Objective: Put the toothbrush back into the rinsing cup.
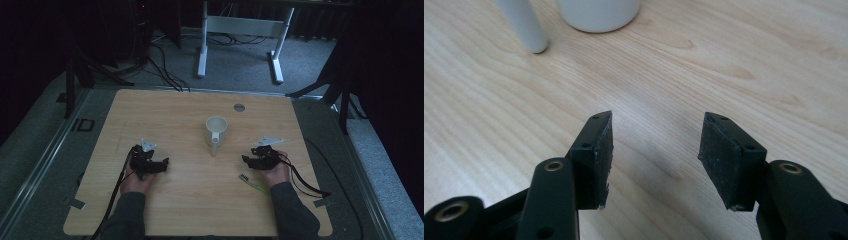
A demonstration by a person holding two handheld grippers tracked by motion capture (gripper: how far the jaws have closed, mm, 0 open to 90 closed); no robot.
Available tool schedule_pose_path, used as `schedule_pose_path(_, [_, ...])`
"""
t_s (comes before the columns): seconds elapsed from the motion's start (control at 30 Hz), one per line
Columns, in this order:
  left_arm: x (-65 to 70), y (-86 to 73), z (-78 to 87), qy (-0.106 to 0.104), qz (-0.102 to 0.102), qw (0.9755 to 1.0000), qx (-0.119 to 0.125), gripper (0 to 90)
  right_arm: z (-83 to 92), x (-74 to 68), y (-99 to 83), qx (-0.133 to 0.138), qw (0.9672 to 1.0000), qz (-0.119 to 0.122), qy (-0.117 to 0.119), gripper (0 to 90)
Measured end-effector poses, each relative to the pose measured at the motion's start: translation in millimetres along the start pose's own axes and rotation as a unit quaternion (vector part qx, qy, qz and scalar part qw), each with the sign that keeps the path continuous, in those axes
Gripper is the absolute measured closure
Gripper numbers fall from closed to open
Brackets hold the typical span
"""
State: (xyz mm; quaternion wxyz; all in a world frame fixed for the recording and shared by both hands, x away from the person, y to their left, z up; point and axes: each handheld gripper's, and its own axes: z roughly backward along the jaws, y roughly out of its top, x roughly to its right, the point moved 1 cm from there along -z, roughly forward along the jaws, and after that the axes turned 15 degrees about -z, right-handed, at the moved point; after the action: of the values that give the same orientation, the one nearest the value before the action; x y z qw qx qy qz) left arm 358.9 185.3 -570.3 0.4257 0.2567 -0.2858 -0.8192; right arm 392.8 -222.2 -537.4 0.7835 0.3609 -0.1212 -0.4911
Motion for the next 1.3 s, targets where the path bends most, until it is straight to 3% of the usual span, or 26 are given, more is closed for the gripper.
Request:
schedule_pose_path(0.13, [0.1,0.0,0.0,0.000,0.000,1.0000,0.000,15.1,11.4,-3.2,0.6,0.000,0.9997,0.022,-0.012,47.6])
schedule_pose_path(0.5, [0.1,0.0,0.1,0.000,0.000,1.0000,0.000,15.1,29.9,-0.3,0.7,0.001,0.9995,0.026,-0.020,45.4])
schedule_pose_path(0.87, [0.1,0.0,0.1,0.000,0.001,1.0000,0.000,15.1,39.7,-5.2,1.0,-0.027,0.9989,0.037,-0.008,46.0])
schedule_pose_path(1.3, [0.2,0.0,0.0,0.000,0.001,1.0000,0.001,15.1,54.4,-10.6,2.5,-0.028,0.9984,0.049,0.006,48.8])
